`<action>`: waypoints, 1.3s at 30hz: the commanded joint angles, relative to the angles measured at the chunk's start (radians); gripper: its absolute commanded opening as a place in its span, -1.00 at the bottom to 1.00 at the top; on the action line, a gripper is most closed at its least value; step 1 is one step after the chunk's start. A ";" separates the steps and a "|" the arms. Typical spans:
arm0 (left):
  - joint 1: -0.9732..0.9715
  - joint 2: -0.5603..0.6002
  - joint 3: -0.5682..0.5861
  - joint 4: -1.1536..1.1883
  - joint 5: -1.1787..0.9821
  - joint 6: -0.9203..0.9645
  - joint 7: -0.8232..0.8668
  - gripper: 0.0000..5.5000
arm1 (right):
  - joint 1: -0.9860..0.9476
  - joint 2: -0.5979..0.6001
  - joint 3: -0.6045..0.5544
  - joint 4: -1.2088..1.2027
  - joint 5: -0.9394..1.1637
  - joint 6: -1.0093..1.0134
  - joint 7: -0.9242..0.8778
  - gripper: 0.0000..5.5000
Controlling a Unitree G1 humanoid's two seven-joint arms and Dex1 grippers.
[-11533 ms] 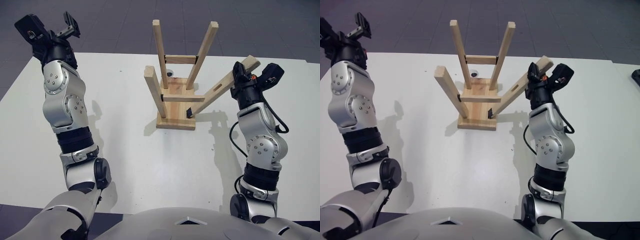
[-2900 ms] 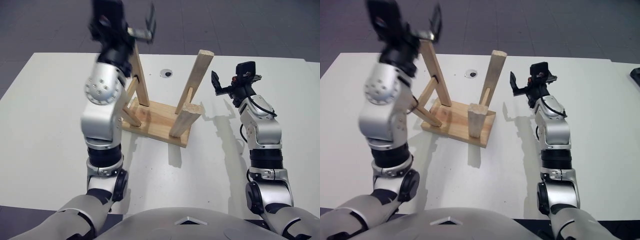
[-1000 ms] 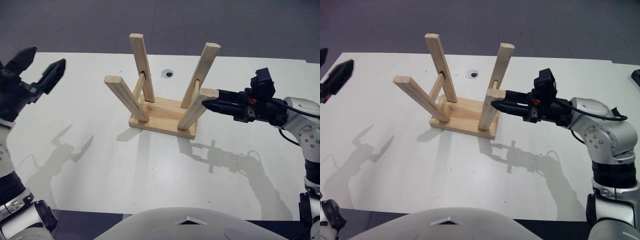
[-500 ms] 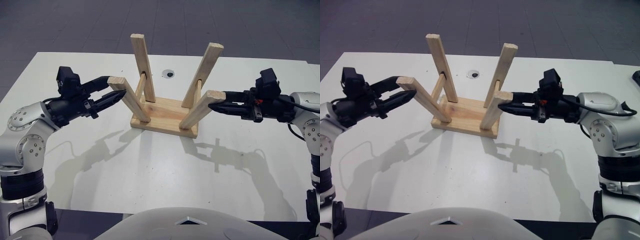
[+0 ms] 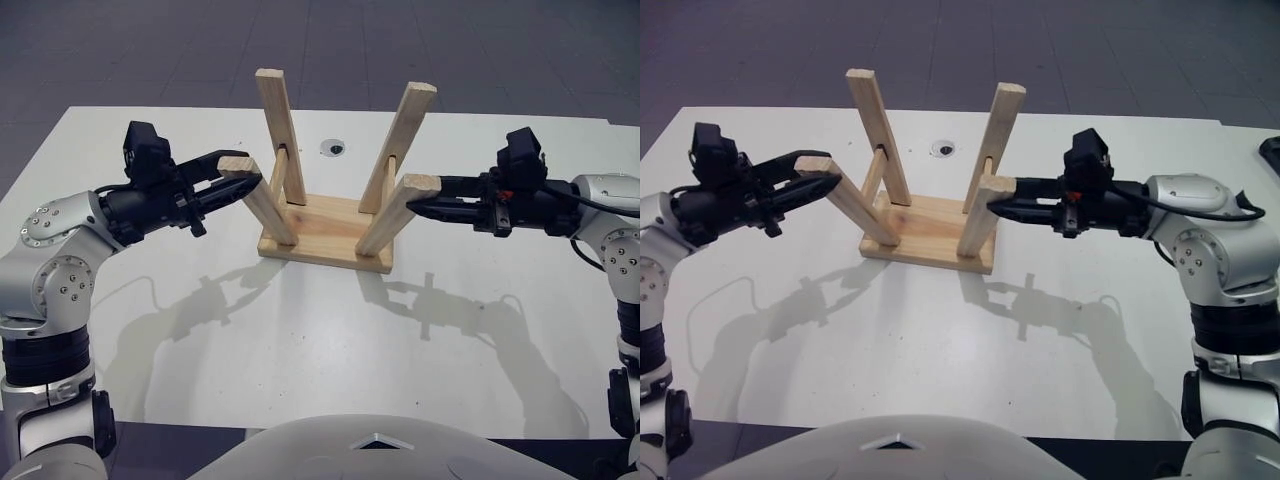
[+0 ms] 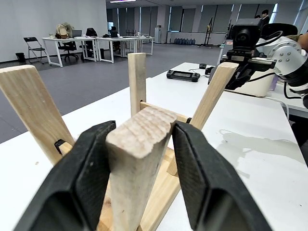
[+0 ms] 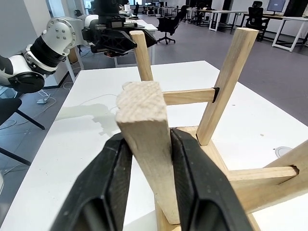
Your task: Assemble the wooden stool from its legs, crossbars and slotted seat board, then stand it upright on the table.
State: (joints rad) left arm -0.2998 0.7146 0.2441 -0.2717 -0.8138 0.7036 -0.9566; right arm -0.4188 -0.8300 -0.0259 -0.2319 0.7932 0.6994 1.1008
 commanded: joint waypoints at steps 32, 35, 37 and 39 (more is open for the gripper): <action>-0.736 -0.250 -0.379 1.298 0.390 0.111 -0.265 -0.33 | -0.782 0.502 0.103 1.189 -0.227 0.469 -0.358 -0.53; -0.709 -0.254 -0.390 1.300 0.404 0.100 -0.301 -0.33 | -0.767 0.503 0.132 1.208 -0.246 0.483 -0.313 -0.53; -0.692 -0.252 -0.394 1.292 0.408 0.096 -0.314 -0.33 | -0.763 0.503 0.146 1.208 -0.258 0.489 -0.283 -0.53; -0.680 -0.251 -0.385 1.292 0.410 0.077 -0.298 -0.33 | -0.762 0.509 0.159 1.219 -0.275 0.480 -0.267 -0.34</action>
State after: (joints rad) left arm -1.0663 0.6240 -0.0254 1.0485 -0.5111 0.8137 -1.1902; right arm -1.1762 -0.4252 0.0122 0.9785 0.6630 1.1976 0.8967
